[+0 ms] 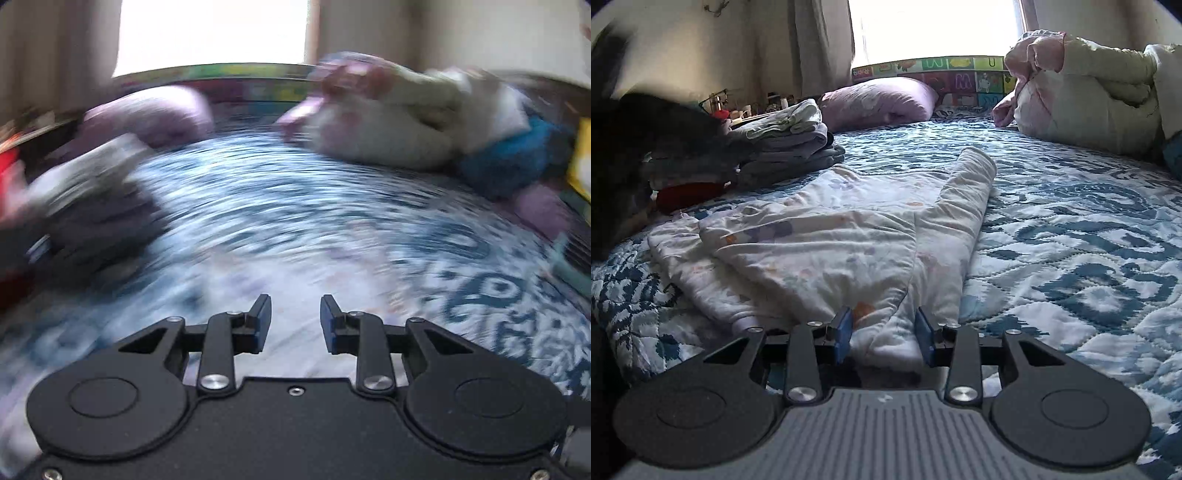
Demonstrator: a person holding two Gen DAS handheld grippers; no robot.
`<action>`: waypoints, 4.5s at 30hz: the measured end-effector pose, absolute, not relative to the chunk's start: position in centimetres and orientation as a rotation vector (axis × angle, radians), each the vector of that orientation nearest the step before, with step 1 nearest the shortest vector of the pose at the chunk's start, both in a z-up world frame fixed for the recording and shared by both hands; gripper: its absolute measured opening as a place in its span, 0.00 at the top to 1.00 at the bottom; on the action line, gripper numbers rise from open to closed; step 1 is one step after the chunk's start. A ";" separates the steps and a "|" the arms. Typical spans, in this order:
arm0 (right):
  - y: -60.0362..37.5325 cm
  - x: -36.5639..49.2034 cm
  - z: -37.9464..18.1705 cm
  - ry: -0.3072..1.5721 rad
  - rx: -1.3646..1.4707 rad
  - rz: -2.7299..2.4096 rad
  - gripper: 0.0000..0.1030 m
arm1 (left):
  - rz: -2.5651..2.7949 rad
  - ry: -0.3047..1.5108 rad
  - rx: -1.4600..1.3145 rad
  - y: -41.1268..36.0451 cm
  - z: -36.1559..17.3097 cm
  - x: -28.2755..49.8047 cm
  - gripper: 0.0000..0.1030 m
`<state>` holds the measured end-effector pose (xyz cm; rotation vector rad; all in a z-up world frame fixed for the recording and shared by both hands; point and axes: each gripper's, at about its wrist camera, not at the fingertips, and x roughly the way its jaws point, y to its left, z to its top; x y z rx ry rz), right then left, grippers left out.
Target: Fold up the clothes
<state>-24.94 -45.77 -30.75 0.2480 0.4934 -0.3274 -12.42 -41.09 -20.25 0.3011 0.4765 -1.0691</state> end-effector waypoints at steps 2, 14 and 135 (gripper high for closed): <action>-45.7 -24.9 -30.8 0.494 0.240 -0.322 0.61 | -1.151 0.455 0.373 -45.9 -20.6 -13.4 0.74; -46.7 -24.9 -30.8 0.490 0.267 -0.276 0.61 | -1.034 0.655 0.550 -59.3 -27.0 -7.0 0.88; -45.3 -29.0 -29.3 0.464 0.108 -0.408 0.70 | -1.020 0.665 0.248 -29.9 -25.2 -14.0 0.58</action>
